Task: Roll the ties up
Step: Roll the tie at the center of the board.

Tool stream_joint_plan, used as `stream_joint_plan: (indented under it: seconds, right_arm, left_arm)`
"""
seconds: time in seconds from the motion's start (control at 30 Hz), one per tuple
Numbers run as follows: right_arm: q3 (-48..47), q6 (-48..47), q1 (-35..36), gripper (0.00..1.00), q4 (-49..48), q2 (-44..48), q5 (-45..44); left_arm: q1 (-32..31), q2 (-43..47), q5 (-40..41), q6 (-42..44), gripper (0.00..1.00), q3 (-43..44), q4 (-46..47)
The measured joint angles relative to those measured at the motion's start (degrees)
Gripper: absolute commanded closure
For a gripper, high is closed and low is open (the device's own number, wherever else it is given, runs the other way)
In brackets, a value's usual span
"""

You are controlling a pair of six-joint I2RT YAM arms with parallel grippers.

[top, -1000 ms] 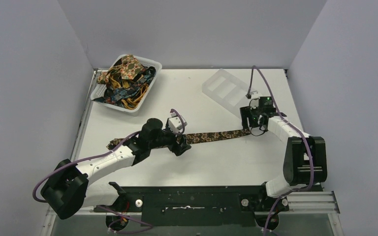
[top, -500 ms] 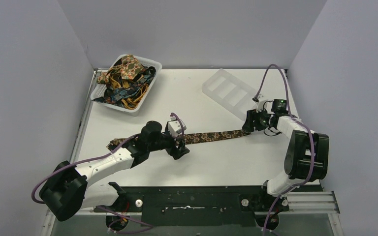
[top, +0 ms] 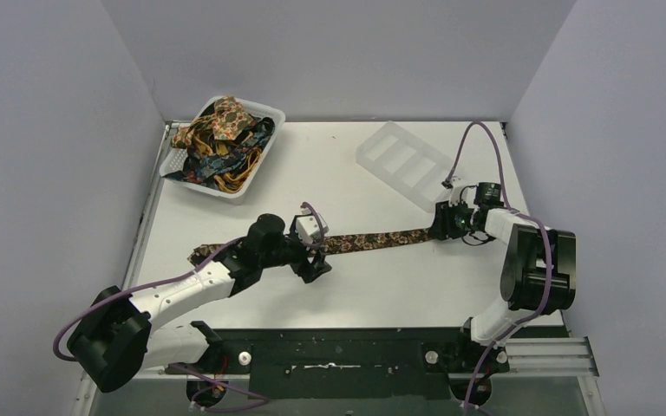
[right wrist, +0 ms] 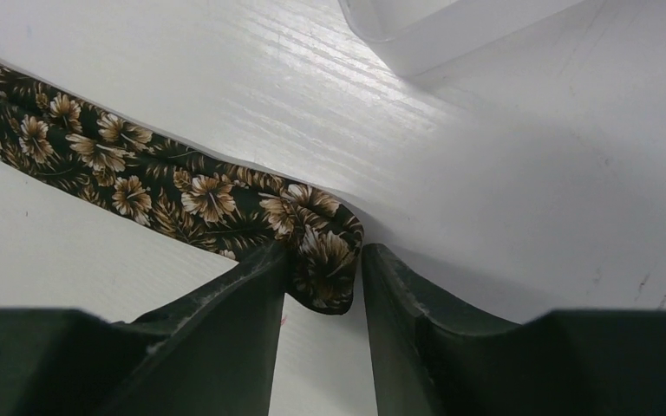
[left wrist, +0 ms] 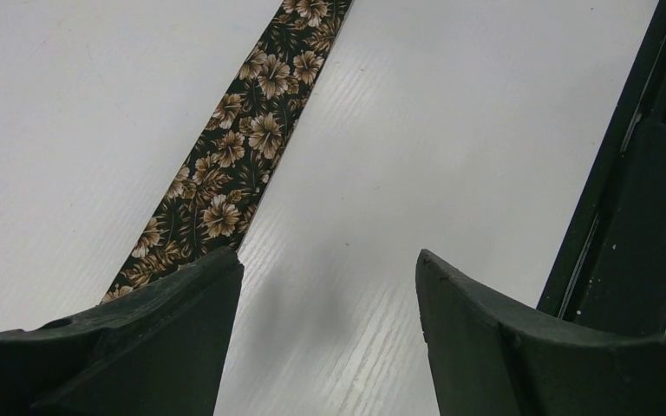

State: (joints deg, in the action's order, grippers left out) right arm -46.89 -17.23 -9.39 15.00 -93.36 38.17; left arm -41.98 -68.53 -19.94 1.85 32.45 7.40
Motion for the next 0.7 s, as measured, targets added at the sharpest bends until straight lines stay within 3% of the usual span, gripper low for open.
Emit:
stream_joint_plan:
  seconds: [0.37, 0.53, 0.7]
  right_arm:
    - [-2.1, 1.53, -0.28, 0.99, 0.79, -0.92, -0.17]
    - [-3.63, 6.45, 0.7, 1.0, 2.6, 1.07, -4.66]
    - [-6.03, 11.13, 5.09, 1.0, 7.98, 5.62, -14.51]
  left_arm:
    - [0.0, 0.87, 0.42, 0.48, 0.29, -0.28, 0.02]
    - [0.0, 1.03, 1.27, 0.11, 0.29, -0.98, 0.63]
    - [0.0, 1.86, 5.22, -2.16, 0.29, -2.23, 3.28]
